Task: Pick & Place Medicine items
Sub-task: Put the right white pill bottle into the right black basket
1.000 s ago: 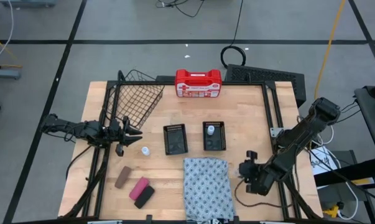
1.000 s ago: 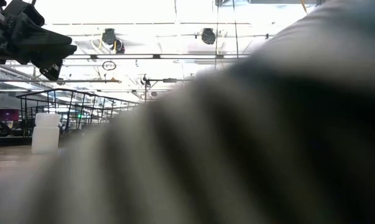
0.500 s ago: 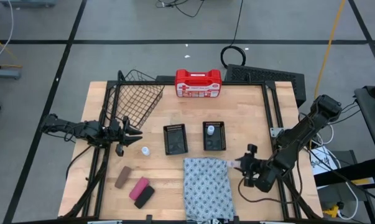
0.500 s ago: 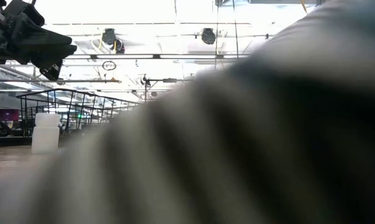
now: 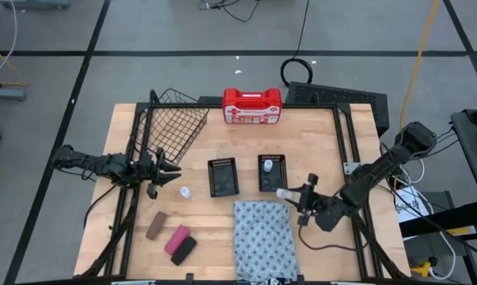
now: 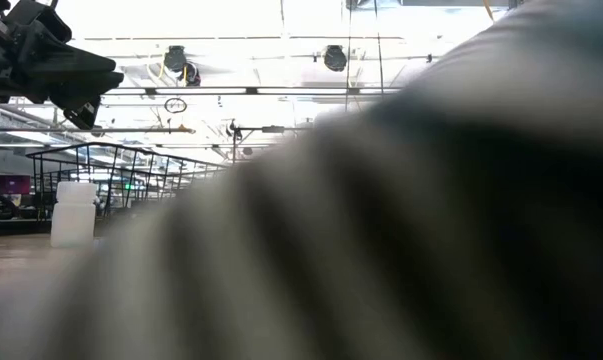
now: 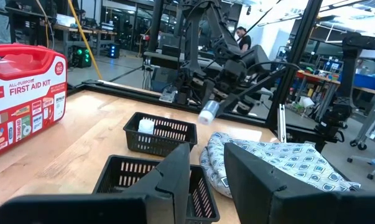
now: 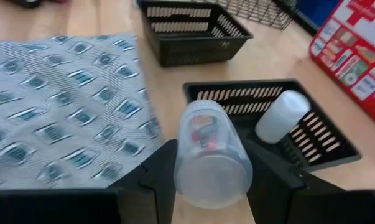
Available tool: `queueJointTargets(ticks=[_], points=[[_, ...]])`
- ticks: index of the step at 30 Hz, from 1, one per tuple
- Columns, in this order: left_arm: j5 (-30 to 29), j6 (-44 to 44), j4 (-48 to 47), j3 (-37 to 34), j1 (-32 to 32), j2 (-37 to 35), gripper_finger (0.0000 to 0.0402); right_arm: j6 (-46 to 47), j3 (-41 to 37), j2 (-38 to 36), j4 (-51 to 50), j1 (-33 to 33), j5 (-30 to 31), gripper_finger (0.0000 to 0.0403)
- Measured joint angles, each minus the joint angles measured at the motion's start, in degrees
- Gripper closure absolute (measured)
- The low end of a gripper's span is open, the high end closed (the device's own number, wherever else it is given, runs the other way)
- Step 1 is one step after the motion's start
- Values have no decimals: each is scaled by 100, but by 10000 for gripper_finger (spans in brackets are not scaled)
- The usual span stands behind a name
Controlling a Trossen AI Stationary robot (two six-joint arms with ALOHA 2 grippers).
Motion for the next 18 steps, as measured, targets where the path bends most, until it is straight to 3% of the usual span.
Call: queueJointTargets(ticks=[6,10,18], points=[[0,1,0,-1,1,0,293,-972,-29,-2,473,-601,-155,253],[0,0,1,0,1,-1,293,-1484,-29,-2,844,-1234,-1113,256],[0,1,1,0,0,1,293,-1805,-29,-4,969,-2300,-2372,257]])
